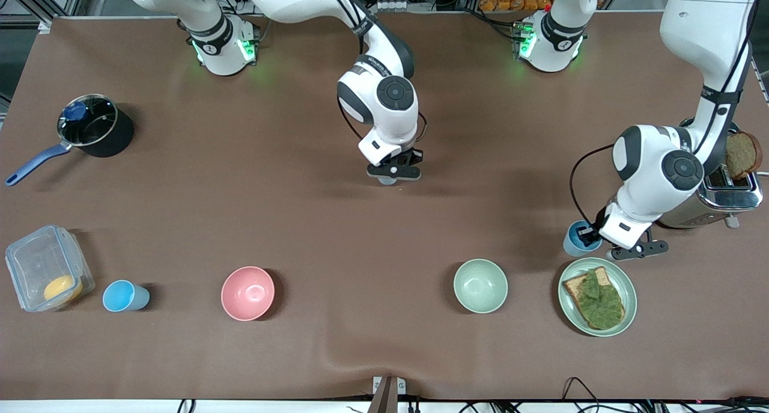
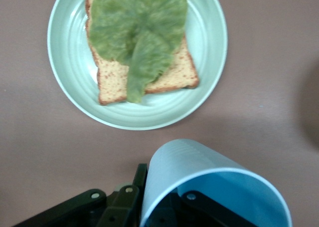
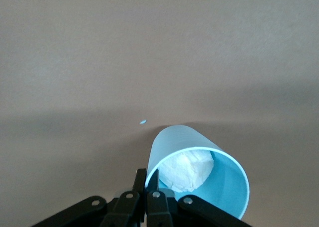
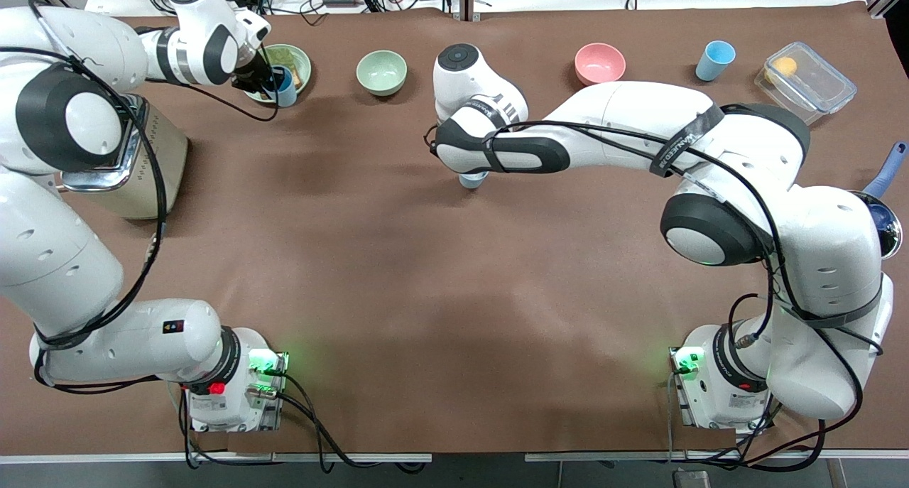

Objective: Stack blue cups with both arms
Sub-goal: 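Set the cup down and open the right gripper while the left gripper lifts, then carry the cup over the placed cup while the right gripper withdraws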

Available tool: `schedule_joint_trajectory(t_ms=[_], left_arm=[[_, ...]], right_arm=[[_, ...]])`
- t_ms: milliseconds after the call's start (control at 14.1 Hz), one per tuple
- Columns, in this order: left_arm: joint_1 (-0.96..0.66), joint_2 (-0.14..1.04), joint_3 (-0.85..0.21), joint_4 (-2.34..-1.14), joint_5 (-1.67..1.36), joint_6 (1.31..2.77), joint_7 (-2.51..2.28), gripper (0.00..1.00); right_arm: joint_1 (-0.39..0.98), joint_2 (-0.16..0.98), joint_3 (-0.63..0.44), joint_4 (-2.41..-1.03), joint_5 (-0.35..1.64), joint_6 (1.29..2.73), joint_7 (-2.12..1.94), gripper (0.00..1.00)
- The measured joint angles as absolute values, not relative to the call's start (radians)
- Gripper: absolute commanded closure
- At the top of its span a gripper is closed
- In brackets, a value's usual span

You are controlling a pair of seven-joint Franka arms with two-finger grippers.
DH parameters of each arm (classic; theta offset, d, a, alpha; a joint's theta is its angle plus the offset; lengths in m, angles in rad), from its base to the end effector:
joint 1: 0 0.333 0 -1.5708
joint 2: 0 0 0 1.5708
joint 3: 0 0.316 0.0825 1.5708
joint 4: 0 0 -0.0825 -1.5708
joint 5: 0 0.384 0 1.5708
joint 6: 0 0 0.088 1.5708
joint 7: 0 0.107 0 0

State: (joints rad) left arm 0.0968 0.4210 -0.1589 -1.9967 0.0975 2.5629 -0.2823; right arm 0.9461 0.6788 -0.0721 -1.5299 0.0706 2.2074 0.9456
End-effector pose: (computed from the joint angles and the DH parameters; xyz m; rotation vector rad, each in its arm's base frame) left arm 0.6224 -0.0361 0.2646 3.0927 0.2497 0.2320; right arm 0.4466 0.5497 0.2586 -3.1301 0.1529 0.0135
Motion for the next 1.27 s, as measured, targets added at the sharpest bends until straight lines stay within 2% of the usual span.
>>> schedule_joint_trajectory(t_ms=[71, 141, 212, 566, 919, 1273], left_arm=[[0.097, 0.419, -0.166, -1.997, 0.097, 2.561, -0.295, 1.00], [0.097, 0.419, -0.171, -1.998, 0.097, 2.559, -0.307, 1.00], [0.097, 0.419, -0.176, -1.999, 0.097, 2.558, -0.317, 1.00], [0.098, 0.419, -0.179, -2.002, 0.097, 2.556, -0.321, 1.00], [0.097, 0.419, -0.212, -2.003, 0.097, 2.556, -0.320, 1.00], [0.077, 0.416, -0.386, -1.997, 0.097, 2.525, -0.454, 1.00]], right_arm=[[0.946, 0.683, -0.072, -1.530, 0.057, 2.207, 0.946, 0.84], [0.946, 0.689, -0.072, -1.530, 0.052, 2.207, 0.946, 0.26], [0.946, 0.694, -0.072, -1.530, 0.050, 2.207, 0.946, 0.00], [0.942, 0.686, -0.087, -1.495, 0.041, 2.169, 0.946, 0.00], [0.815, 0.589, -0.103, -1.366, 0.042, 1.868, 0.886, 0.00], [0.591, 0.446, -0.105, -1.338, 0.044, 1.640, 0.496, 0.00]])
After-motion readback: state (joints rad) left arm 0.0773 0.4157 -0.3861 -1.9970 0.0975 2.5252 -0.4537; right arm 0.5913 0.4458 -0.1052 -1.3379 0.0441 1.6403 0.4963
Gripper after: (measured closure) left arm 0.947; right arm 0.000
